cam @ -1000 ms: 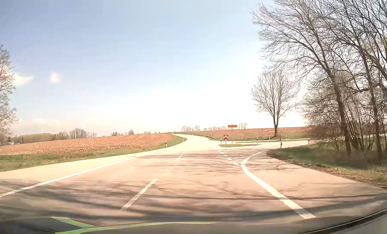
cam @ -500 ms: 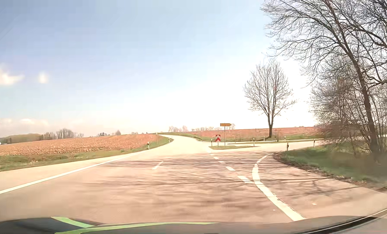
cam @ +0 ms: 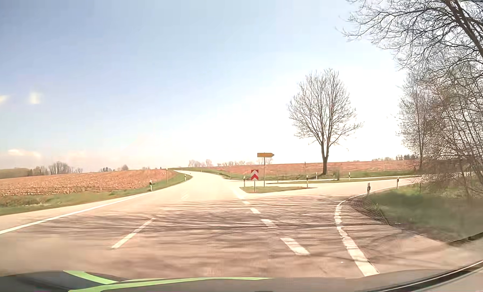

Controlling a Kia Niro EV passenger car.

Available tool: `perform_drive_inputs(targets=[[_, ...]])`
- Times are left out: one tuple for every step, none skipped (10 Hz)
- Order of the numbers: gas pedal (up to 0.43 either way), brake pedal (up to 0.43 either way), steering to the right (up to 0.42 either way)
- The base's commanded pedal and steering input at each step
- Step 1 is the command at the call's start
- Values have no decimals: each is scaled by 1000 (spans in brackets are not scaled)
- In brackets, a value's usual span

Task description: Follow the waypoints while adhering to traffic rules and regulations

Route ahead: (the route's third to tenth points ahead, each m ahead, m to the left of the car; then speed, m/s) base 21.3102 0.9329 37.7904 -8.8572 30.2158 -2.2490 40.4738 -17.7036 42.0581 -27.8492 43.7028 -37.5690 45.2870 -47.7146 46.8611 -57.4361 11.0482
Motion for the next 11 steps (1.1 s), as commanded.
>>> perform_drive_inputs(targets=[[59,0,79],[47,0,84],[8,0,92],[0,0,99],[0,0,102],[0,0,106],[0,0,115],[0,0,120],[0,0,128],[0,0,133],[0,0,136]])
